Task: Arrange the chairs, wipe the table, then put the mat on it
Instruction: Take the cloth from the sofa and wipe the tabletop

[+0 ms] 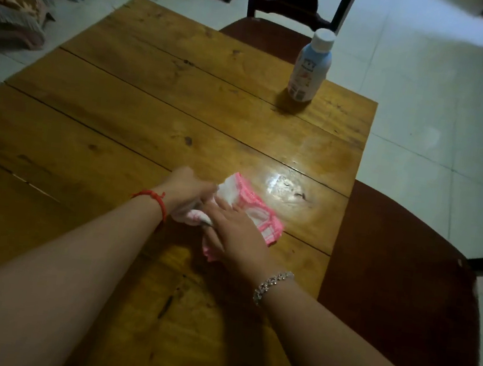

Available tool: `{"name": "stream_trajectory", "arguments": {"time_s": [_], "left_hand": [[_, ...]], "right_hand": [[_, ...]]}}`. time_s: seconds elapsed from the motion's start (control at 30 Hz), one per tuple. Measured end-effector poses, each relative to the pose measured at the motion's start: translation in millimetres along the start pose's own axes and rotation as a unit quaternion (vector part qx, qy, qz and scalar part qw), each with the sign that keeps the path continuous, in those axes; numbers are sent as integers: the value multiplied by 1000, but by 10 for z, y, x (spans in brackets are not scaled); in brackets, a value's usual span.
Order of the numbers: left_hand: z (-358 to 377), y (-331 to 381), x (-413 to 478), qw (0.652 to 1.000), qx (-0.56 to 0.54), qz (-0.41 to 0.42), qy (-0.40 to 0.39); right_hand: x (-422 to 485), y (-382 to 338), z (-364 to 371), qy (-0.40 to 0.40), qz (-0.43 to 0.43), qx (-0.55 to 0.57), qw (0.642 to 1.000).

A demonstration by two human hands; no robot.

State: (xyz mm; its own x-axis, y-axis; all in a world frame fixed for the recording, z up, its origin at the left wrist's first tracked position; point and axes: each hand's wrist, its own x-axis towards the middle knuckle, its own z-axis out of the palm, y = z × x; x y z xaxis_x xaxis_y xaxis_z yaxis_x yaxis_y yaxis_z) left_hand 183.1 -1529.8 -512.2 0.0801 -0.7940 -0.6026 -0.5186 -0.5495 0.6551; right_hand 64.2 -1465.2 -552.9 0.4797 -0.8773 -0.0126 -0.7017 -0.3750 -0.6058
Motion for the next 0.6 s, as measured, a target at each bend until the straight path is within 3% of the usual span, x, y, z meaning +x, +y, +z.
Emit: {"name": "stream_trajectory", "arguments": {"time_s": [0.23,0.43,0.6], "left_hand": [[223,-44,-714,990,-89,4,-112],[665,177,-1538,983,-110,56,-136],[1199,608,-2515,957,-109,148,-223]], "right_hand": [[-828,-303,-219,7,-21,-8,1000],[-1709,-478,-755,148,-20,-9,989],[-2672,-602,-1555,232,19,-77,970]]}}
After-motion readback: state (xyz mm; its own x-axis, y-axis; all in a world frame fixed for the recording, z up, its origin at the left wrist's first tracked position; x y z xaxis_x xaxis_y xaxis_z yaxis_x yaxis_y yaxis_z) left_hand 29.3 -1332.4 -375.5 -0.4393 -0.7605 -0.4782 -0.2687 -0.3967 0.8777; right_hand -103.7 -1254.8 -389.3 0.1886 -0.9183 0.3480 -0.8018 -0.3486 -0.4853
